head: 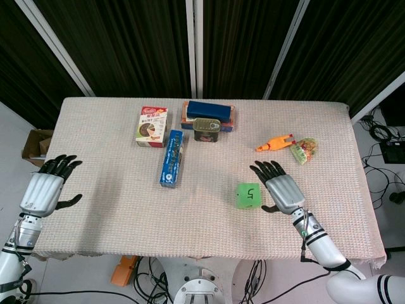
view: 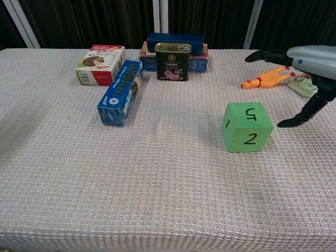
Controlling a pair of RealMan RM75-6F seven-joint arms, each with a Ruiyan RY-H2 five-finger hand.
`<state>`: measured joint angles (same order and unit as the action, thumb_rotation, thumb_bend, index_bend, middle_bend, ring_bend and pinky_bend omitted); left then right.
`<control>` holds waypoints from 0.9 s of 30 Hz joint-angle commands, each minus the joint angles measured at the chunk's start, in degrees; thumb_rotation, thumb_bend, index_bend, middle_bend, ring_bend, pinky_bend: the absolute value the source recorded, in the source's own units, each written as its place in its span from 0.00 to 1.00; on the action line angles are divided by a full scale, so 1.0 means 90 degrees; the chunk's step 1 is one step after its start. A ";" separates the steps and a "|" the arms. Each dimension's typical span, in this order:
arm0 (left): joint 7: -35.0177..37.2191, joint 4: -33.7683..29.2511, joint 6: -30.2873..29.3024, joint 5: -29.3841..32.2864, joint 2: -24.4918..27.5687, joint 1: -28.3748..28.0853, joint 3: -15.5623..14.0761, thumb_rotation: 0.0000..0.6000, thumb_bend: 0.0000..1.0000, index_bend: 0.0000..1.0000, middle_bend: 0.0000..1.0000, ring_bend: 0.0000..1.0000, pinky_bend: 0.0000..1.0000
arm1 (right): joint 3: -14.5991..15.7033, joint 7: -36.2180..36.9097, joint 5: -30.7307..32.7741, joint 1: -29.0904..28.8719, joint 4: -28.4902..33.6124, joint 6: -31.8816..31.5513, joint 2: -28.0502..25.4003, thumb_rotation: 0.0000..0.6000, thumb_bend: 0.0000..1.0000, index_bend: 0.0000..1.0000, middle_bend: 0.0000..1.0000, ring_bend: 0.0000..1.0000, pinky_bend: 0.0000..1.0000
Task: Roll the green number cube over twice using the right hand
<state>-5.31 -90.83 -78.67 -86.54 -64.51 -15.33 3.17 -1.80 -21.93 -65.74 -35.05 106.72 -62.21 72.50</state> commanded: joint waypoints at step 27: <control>0.0120 -0.0080 0.0035 0.0012 0.0130 -0.0009 0.0036 0.92 0.18 0.20 0.15 0.12 0.20 | -0.0218 -0.2197 0.2843 -0.1254 0.0765 -0.0370 0.0856 1.00 0.05 0.00 0.22 0.00 0.00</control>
<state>-4.24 -91.55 -78.36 -86.43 -63.33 -15.42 3.50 -3.74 -41.51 -40.25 -46.28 113.69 -65.25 79.95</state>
